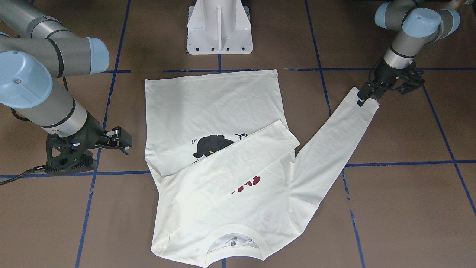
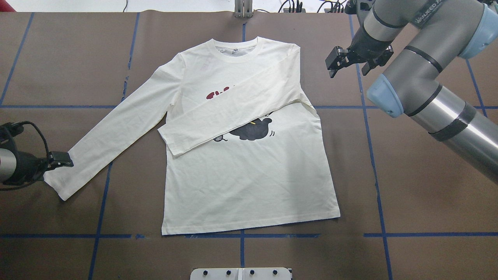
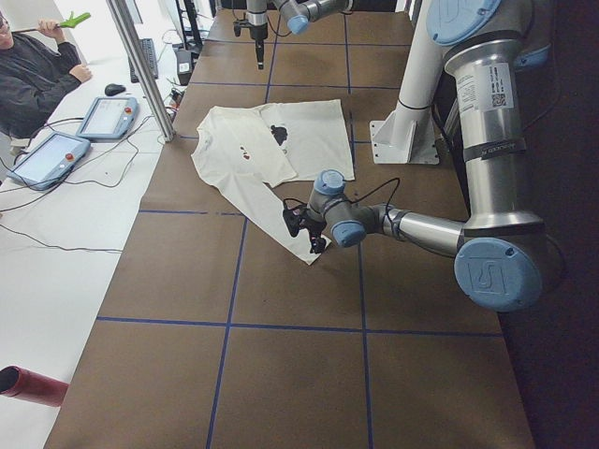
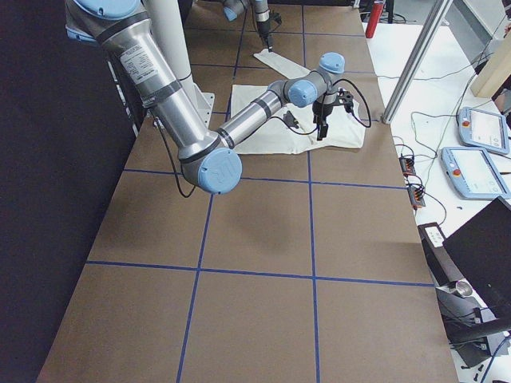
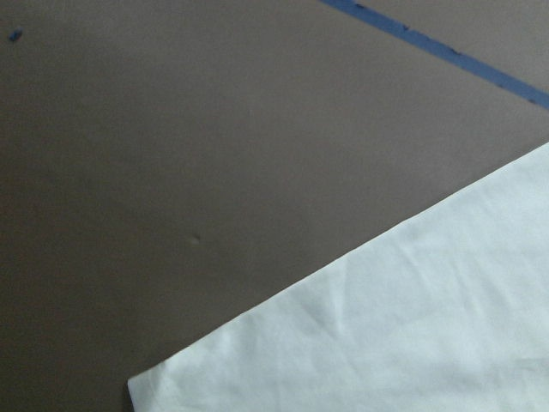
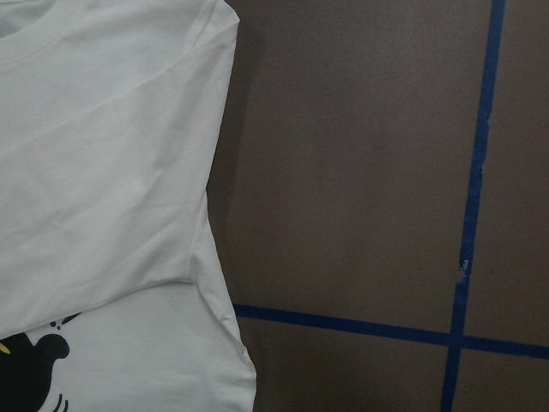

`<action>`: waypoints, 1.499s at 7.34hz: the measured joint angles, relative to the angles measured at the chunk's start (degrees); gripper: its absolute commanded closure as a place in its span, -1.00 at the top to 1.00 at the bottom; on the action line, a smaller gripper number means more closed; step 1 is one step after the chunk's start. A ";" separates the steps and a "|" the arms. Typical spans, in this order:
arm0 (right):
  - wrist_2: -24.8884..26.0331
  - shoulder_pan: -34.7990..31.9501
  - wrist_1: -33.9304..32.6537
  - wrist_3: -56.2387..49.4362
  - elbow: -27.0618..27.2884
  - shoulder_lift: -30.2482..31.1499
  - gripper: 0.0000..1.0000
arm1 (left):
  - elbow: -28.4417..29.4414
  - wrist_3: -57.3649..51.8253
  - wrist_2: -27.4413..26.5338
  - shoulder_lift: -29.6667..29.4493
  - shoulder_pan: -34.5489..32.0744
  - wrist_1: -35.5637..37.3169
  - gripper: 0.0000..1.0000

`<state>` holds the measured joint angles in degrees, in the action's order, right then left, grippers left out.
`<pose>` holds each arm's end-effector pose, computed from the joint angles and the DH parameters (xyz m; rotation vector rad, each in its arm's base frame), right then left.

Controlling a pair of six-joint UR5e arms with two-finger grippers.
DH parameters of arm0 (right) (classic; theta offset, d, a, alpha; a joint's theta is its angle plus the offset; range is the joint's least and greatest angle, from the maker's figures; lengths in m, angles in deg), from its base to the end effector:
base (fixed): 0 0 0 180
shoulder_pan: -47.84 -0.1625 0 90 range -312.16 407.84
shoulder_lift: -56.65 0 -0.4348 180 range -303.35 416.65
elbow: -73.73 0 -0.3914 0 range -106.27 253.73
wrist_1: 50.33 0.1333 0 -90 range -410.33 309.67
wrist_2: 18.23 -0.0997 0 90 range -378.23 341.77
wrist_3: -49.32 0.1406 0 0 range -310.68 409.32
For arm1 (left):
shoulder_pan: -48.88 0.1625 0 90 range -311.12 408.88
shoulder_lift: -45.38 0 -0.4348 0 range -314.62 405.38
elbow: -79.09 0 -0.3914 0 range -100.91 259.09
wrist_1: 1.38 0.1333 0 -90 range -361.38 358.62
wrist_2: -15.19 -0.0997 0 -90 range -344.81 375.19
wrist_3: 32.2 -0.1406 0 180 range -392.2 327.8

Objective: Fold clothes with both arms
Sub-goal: 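Lower the left gripper to the other sleeve cuff and grasp it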

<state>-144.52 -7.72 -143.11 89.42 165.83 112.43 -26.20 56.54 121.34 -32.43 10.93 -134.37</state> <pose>-0.3577 -0.6102 0.3296 0.0775 -0.8308 -0.0923 0.3091 -0.3605 0.5882 0.0172 0.8507 -0.4885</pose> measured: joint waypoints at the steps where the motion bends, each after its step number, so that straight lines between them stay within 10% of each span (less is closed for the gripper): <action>1: 0.01 -0.02 0.13 -0.05 0.05 0.27 1.00 | 0.45 0.52 -1.37 -0.03 0.90 0.54 0.94; 6: 0.24 0.41 0.71 0.42 0.09 0.76 1.00 | 1.35 0.37 -3.00 0.44 2.09 1.41 0.88; 11: 0.25 0.53 0.76 0.63 0.01 0.48 1.00 | 1.16 0.73 -2.71 0.46 2.80 1.42 -0.16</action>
<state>-144.27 -7.19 -142.35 90.05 165.84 112.91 -25.04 57.27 118.63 -31.97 13.73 -132.96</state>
